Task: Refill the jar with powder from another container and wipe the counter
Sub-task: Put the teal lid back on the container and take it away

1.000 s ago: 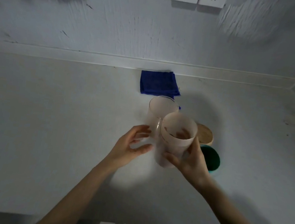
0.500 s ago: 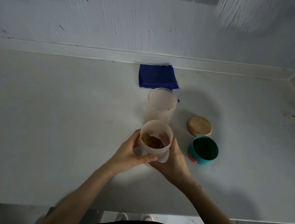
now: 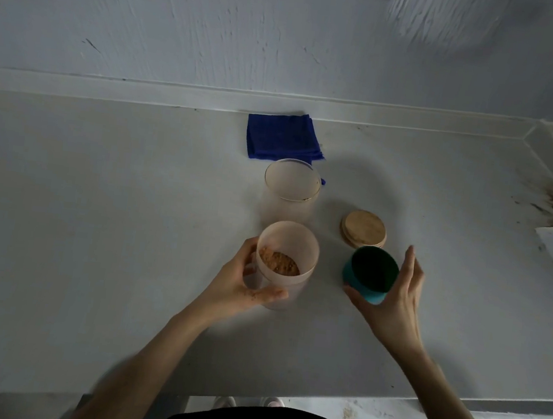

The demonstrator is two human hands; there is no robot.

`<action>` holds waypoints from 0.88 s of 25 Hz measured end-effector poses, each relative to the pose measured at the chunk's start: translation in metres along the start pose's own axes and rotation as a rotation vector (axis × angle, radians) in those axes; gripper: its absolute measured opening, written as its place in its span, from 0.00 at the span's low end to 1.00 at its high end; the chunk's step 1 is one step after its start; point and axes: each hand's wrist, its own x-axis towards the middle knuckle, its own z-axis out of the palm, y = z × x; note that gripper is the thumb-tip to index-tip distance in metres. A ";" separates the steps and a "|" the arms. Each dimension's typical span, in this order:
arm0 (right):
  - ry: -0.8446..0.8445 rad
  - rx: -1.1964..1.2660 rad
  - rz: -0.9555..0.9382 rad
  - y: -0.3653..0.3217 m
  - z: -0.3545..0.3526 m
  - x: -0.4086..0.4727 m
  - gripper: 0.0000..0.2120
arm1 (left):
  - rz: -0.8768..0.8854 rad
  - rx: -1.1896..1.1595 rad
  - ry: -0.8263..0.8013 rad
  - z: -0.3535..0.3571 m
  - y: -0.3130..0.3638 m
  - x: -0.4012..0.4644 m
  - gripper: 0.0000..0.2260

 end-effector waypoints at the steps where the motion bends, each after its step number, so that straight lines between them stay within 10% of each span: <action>1: -0.023 0.000 0.046 0.003 0.003 0.002 0.57 | 0.000 0.002 -0.006 0.000 0.000 0.000 0.31; 16: 0.024 0.295 0.039 -0.012 -0.001 -0.001 0.42 | -0.019 -0.018 -0.033 0.000 -0.002 0.001 0.32; 22: -0.167 1.020 0.164 -0.040 -0.019 0.002 0.53 | -0.019 -0.019 -0.042 0.000 -0.001 0.001 0.34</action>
